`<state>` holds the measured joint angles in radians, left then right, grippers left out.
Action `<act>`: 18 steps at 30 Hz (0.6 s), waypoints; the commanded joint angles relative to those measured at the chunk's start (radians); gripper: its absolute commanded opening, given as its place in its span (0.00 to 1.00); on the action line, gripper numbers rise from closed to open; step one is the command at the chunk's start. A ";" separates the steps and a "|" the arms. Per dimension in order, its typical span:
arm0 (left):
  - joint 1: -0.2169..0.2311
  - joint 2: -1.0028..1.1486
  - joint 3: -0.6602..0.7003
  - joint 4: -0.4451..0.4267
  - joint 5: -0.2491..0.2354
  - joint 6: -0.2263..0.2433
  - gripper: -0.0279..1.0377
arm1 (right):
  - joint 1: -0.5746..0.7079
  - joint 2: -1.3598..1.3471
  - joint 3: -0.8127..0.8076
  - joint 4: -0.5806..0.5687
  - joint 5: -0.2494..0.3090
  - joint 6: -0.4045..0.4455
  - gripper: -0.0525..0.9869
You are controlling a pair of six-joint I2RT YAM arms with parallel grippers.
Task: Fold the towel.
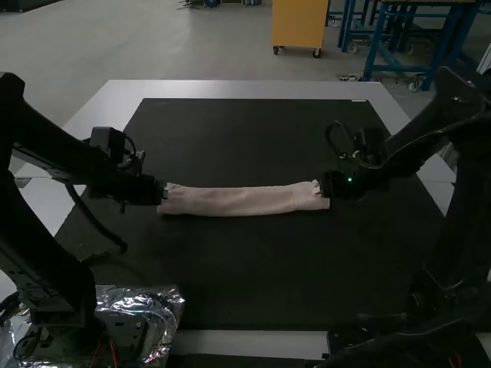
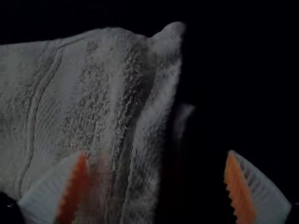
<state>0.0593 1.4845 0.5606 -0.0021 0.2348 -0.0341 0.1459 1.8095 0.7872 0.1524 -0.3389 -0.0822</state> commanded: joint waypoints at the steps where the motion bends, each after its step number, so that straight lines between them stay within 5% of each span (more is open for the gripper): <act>1: 0.010 -0.026 0.039 0.010 -0.006 0.007 0.86 | -0.003 -0.064 0.020 0.009 0.017 -0.004 0.79; 18: 0.011 -0.038 0.133 -0.018 -0.006 -0.009 0.93 | 0.069 -0.010 0.032 0.029 0.052 0.001 0.87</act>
<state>0.0597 1.4757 0.6720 -0.0216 0.2321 -0.0391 0.2047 1.7771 0.8185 0.1734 -0.3061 -0.0818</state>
